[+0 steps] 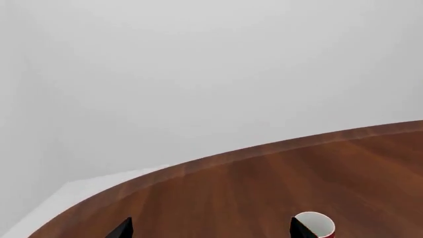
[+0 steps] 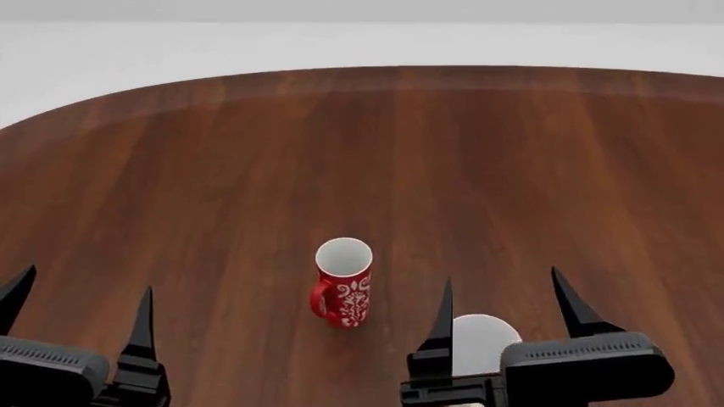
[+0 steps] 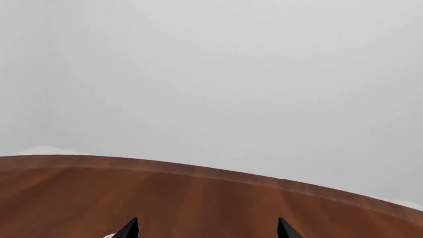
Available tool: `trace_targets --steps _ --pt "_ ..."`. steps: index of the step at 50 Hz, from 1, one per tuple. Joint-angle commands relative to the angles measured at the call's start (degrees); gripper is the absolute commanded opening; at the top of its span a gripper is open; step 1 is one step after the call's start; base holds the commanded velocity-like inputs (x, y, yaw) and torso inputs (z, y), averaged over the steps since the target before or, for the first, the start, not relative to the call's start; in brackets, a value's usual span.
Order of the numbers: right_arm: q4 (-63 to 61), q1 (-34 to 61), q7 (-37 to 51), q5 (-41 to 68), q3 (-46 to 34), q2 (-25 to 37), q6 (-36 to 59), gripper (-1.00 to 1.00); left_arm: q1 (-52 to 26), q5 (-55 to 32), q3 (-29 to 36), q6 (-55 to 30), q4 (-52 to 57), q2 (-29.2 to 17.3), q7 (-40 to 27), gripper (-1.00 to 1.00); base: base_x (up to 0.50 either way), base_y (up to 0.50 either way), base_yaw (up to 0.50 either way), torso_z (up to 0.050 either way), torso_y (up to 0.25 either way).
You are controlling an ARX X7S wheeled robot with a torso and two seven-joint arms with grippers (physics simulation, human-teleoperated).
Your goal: Put the white mug on the plate.
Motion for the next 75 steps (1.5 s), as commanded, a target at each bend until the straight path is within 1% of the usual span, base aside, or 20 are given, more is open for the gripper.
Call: trace_targets --steps 1,12,26,47,58,62,75 --pt "0.1 -0.5 1.3 -0.4 -0.1 -0.2 -0.2 1.0 -0.1 -0.3 0.3 -0.6 0.7 -0.3 -0.2 1.0 0.33 0.0 0.0 0.0 0.0" --pt "0.0 -5.0 3.3 1.0 1.2 -1.3 -1.6 1.0 -0.8 -0.6 0.2 0.9 -1.9 0.1 -0.3 1.0 0.0 0.0 0.0 0.0 0.0" --pt "2.7 -5.9 3.5 3.8 1.3 -2.1 0.9 1.0 0.1 -1.0 0.2 1.6 -2.0 -0.2 -0.6 1.0 0.0 0.0 0.0 0.0 0.0" --pt "6.3 -4.1 2.1 5.6 -1.4 -1.4 9.7 1.0 1.2 -1.6 0.0 2.9 -2.6 -0.6 -1.0 1.0 0.0 0.0 0.0 0.0 0.0" --pt "10.1 -4.3 2.6 6.1 -1.1 -2.0 8.9 1.0 1.4 -2.1 -0.2 3.2 -2.8 -0.8 -1.1 1.0 0.0 0.0 0.0 0.0 0.0" --pt "9.6 -4.6 2.9 6.3 -1.0 -2.1 9.2 1.0 1.4 -2.2 -0.3 3.3 -2.8 -0.8 -1.2 1.0 0.0 0.0 0.0 0.0 0.0" --pt "15.1 -2.9 2.1 5.7 -1.9 -2.3 6.9 1.0 1.3 -2.7 -0.1 3.3 -2.8 -1.0 -1.3 1.0 0.0 0.0 0.0 0.0 0.0"
